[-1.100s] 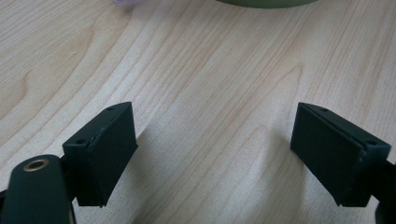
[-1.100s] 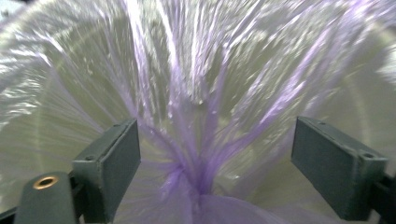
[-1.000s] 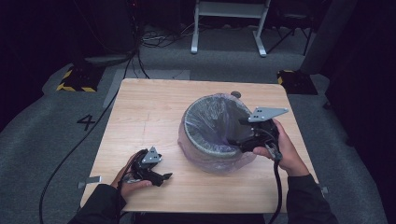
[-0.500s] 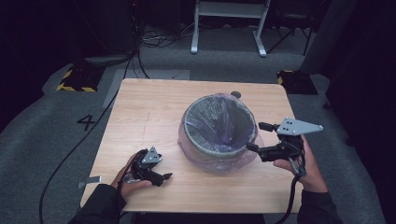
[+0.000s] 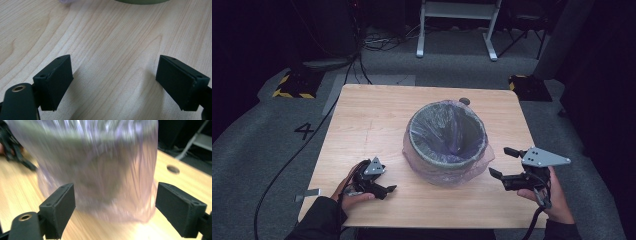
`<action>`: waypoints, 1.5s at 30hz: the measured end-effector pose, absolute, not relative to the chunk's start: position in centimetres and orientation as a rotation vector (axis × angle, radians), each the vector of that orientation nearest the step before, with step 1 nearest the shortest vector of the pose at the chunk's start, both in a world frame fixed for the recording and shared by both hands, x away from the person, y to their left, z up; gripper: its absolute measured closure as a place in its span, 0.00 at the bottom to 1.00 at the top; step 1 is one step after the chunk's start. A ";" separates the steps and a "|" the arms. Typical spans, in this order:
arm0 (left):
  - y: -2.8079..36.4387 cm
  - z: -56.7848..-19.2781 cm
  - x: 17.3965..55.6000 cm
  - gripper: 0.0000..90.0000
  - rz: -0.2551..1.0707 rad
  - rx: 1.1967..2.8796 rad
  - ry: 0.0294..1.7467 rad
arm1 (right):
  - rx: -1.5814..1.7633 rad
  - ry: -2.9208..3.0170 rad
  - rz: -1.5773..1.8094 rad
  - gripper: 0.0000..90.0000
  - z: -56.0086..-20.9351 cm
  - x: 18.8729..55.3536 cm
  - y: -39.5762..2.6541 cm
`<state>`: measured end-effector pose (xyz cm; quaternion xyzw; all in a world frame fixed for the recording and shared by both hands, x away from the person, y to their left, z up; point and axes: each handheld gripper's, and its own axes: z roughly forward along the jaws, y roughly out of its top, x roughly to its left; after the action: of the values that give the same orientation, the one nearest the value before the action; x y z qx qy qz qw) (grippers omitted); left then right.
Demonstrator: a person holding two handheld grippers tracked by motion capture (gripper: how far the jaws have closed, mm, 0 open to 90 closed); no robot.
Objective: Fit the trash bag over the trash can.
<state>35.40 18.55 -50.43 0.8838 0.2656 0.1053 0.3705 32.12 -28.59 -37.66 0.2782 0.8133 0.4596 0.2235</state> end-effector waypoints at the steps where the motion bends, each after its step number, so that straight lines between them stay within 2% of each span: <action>1: 18.6 -50.4 35.4 0.15 0.270 2.267 0.681 | 0.780 2.251 1.262 0.18 -38.2 32.1 -28.8; 24: 18.5 -50.4 35.4 0.15 0.270 2.268 0.680 | 0.990 2.353 0.886 0.19 -48.4 33.5 -31.4; 45: 18.5 -50.4 35.5 0.15 0.267 2.269 0.676 | 1.183 2.284 1.005 0.16 -50.4 32.8 -33.2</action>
<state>35.47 18.54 -50.43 0.8845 0.2634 0.1041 0.3706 32.78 -33.17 -50.41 0.4207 0.8122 0.3574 0.1887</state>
